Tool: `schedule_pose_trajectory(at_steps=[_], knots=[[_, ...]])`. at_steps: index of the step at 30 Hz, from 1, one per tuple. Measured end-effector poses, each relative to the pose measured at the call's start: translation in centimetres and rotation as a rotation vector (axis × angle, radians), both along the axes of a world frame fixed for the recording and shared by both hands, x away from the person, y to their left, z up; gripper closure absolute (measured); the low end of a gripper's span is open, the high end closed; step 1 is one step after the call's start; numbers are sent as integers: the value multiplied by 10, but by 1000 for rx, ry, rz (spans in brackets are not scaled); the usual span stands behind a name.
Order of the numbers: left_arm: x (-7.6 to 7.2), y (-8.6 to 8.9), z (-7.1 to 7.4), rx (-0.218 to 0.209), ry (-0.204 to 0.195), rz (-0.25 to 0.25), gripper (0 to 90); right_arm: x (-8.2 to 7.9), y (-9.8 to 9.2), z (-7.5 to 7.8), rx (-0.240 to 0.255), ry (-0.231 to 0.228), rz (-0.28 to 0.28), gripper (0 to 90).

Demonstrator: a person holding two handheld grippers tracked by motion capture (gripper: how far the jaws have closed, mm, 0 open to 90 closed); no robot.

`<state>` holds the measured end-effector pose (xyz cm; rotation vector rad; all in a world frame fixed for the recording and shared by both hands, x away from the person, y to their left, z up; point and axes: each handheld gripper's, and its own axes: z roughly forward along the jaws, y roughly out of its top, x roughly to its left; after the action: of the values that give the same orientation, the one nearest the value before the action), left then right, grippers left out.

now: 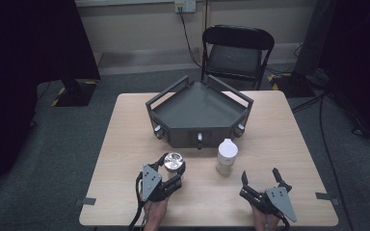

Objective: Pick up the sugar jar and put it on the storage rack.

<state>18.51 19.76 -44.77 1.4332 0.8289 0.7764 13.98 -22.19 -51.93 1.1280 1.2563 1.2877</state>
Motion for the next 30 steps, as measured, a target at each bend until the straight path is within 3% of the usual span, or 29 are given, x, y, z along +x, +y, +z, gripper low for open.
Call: schedule_pose_trajectory(at_steps=[15, 20, 26, 30], knots=[[27, 2, 20, 3, -7, -18, 351, 0, 1, 0, -1, 0, -2, 0], [39, 1, 37, 15, -27, -25, 351, 0, 0, 0, -1, 0, -2, 0], [52, -2, 55, 27, -10, -10, 351, 0, 1, 0, -1, 0, -3, 0], [56, -2, 58, 4, 0, -4, 351, 0, 1, 0, -1, 0, -4, 0]])
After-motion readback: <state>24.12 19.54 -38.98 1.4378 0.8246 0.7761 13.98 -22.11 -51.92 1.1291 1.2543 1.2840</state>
